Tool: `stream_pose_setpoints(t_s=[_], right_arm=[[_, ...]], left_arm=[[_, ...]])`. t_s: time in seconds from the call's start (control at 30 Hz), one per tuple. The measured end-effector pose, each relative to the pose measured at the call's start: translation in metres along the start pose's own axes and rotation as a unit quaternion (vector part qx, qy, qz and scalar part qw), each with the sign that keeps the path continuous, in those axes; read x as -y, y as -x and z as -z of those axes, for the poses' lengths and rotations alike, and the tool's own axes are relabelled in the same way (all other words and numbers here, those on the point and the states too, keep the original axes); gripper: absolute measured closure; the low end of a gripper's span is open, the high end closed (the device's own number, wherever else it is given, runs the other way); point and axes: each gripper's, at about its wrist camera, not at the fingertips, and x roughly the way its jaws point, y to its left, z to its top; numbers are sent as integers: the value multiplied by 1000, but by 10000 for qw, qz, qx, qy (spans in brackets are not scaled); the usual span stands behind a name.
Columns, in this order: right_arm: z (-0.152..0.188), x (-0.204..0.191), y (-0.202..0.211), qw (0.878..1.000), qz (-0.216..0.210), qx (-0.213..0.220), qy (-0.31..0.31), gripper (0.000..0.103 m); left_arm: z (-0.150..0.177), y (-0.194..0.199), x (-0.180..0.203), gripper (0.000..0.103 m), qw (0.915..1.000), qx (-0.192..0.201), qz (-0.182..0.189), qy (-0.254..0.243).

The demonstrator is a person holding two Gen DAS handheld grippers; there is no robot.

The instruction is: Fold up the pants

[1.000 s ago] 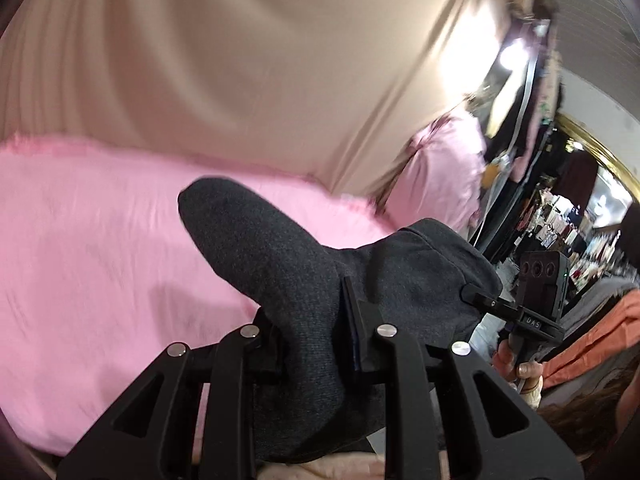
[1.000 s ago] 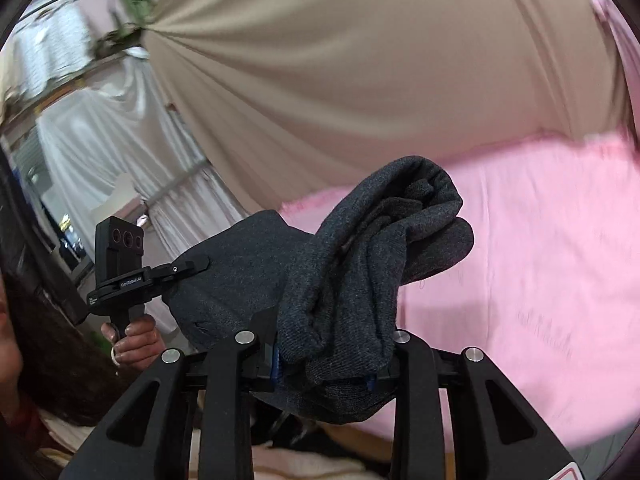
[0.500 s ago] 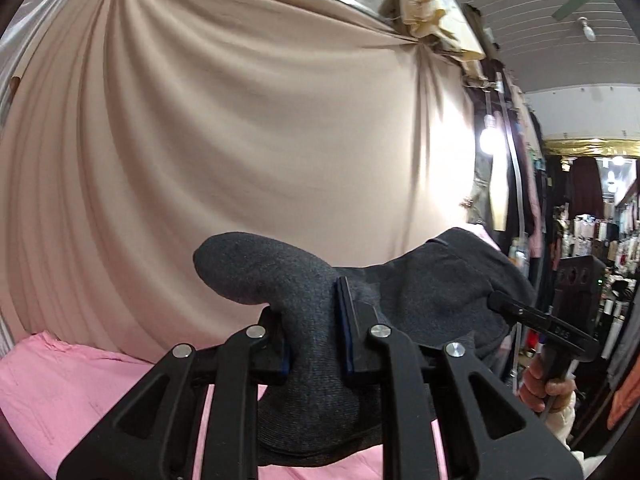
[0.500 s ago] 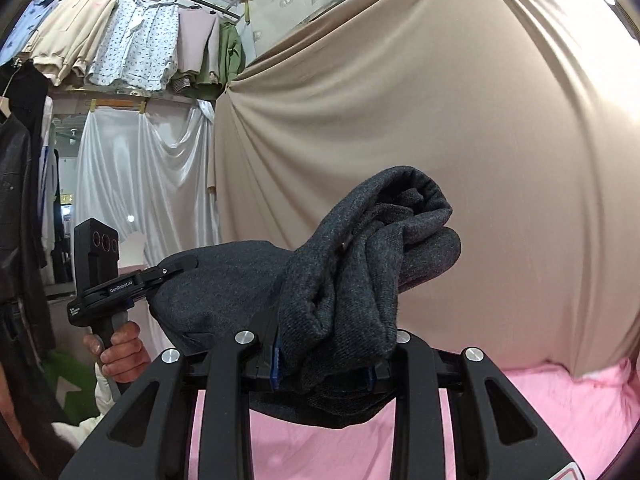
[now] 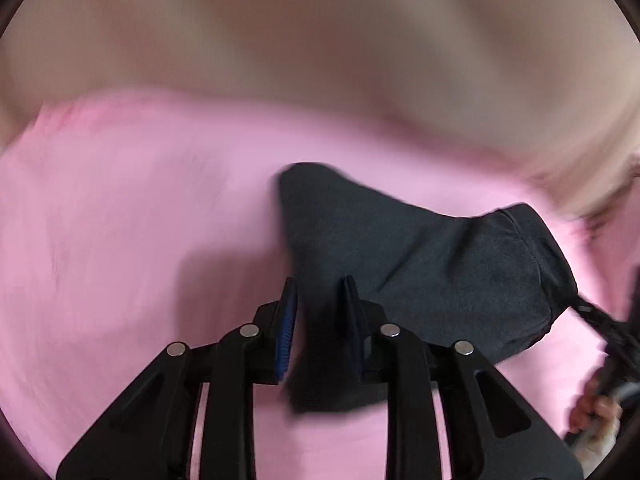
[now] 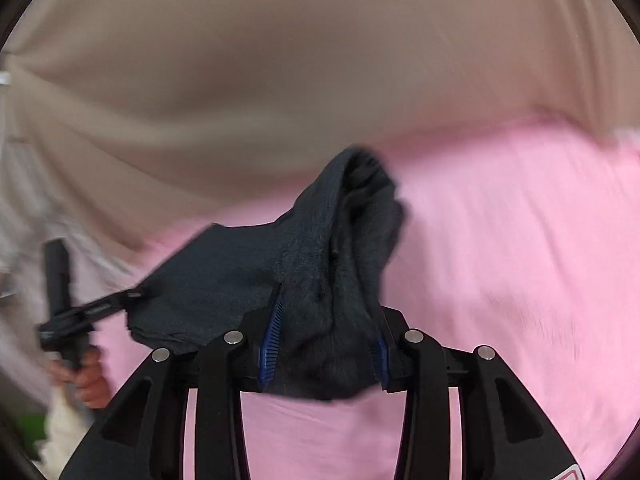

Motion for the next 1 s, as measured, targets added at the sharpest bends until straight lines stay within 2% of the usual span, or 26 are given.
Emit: stream_pose_setpoints(t_s=[0.03, 0.07, 0.1, 0.13, 0.17, 0.2, 0.27, 0.3, 0.37, 0.4, 0.43, 0.47, 0.5, 0.53, 0.57, 0.6, 0.63, 0.67, 0.7, 0.73, 0.8, 0.87, 0.9, 0.97, 1.0], right_arm=[[10, 13, 2, 9996, -205, 35, -215, 65], [17, 22, 9, 9987, -350, 135, -339, 65], [20, 23, 18, 9987, -366, 224, -287, 65], [18, 17, 29, 9989, -304, 350, -95, 65], [14, 7, 38, 9984, -345, 450, 72, 65], [10, -2, 42, 9977, -429, 487, 178, 65], [-4, -30, 44, 9959, -625, 510, 415, 65], [-8, -41, 41, 9948, -705, 517, 532, 66], [-16, -63, 26, 9924, -823, 457, 798, 67], [-19, -70, 17, 9919, -804, 389, 900, 68], [-18, -70, 2, 9922, -705, 246, 1003, 70], [-17, -73, -15, 9935, -430, 107, 1050, 71], [-16, -69, -31, 9943, 51, -71, 1059, 72], [-9, -49, -45, 9938, 409, -242, 1005, 99], [-6, -36, -38, 9962, 71, -94, 864, 98], [-5, -27, -30, 9979, -139, -120, 619, 100], [-5, -21, -16, 9987, -257, -144, 406, 99], [-5, -20, -3, 9989, -253, -70, 391, 93], [-4, -21, 13, 9987, -160, 106, 473, 80], [-3, -21, 23, 9984, -89, 187, 527, 63], [-2, -10, 24, 9988, -87, 189, 442, 49], [-1, 0, 15, 9997, -63, 13, 233, 49], [-1, -2, 4, 9998, 7, -81, 191, 48], [-4, -13, -17, 9993, 16, -351, 148, 51], [-2, -13, -16, 9992, 6, -373, 118, 58]], left_arm=[[16, -17, -20, 80, 9995, -211, -8, 244], [26, -17, -34, 80, 9988, -148, 196, 423], [34, -5, -48, 80, 9980, 31, 204, 595], [36, 6, -51, 82, 9980, 160, -18, 616], [34, 18, -48, 82, 9977, 320, -235, 557], [32, 30, -45, 81, 9975, 466, -297, 450], [22, 49, -25, 74, 9971, 647, -264, 299], [18, 52, -20, 66, 9972, 672, -244, 223], [-2, 52, 19, 43, 9968, 775, -187, -20], [-7, 50, 31, 26, 9963, 813, -254, -137], [-14, 36, 41, 17, 9953, 835, -419, -269], [-16, 25, 53, 16, 9941, 799, -633, -375], [-18, 8, 57, 16, 9928, 653, -907, -437], [-18, -19, 54, 16, 9912, 303, -1212, -434], [-16, -37, 47, 15, 9901, -3, -1351, -368], [-9, -44, 33, 15, 9940, -178, -1071, -100], [-8, -38, 24, 15, 9967, -136, -781, 144], [-5, -29, 12, 16, 9976, -177, -554, 380], [-1, -21, 2, 16, 9974, -226, -403, 548], [5, -11, -9, 15, 9969, -245, -203, 725], [16, -1, -23, 14, 9953, -303, -4, 922], [22, -7, -28, 13, 9929, -477, 311, 1045], [25, -5, -27, 14, 9936, -375, 267, 1030], [26, -4, -16, 28, 9957, -360, 172, 833], [26, -4, -10, 60, 9958, -423, 313, 745]])
